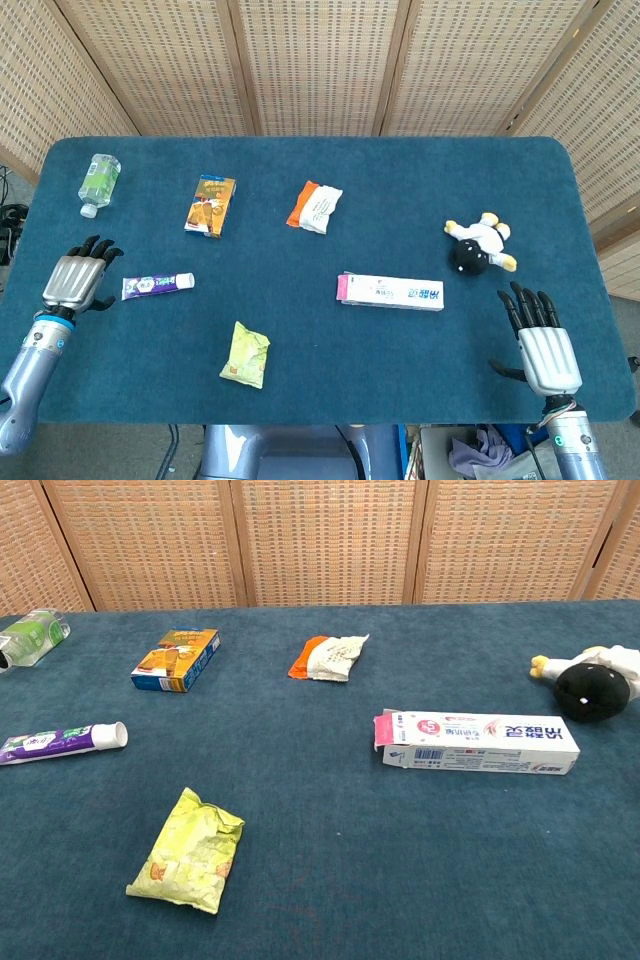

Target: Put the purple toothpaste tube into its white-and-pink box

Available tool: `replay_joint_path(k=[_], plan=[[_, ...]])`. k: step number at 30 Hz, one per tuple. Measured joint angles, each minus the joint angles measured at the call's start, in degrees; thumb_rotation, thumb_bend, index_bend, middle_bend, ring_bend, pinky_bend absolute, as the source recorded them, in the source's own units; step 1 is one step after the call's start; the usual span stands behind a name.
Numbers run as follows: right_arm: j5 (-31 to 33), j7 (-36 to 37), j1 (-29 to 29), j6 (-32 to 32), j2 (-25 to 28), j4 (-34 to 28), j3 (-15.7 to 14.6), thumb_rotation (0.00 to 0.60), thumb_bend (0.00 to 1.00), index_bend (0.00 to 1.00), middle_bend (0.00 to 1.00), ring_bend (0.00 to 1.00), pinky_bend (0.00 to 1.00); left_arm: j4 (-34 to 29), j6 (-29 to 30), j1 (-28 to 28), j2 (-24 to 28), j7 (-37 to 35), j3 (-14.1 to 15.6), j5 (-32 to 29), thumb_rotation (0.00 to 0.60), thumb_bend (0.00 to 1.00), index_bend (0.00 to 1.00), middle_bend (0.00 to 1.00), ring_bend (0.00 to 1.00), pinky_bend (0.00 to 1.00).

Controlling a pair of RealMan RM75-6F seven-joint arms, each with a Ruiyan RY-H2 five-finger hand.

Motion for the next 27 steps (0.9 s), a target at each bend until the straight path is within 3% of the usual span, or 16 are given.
replay_joint_path(k=[14,27], plan=[[0.2,1.1,-0.1,0.1,0.3,0.0,0.2,0.600,0.00,0.00,0.00,0.00,0.00,4.3,-3.1,-4.9,-4.6,7.4,1.1,-10.5,0.600,0.26,0.28,0.21,0.12,0.25],[0.4,1.7,0.0,-0.2,0.3,0.2,0.2,0.600,0.00,0.00,0.00,0.00,0.00,7.5,-2.1,-8.9,-10.9,12.5,2.7,-15.6,0.600,0.26,0.35,0.26,0.17,0.28]])
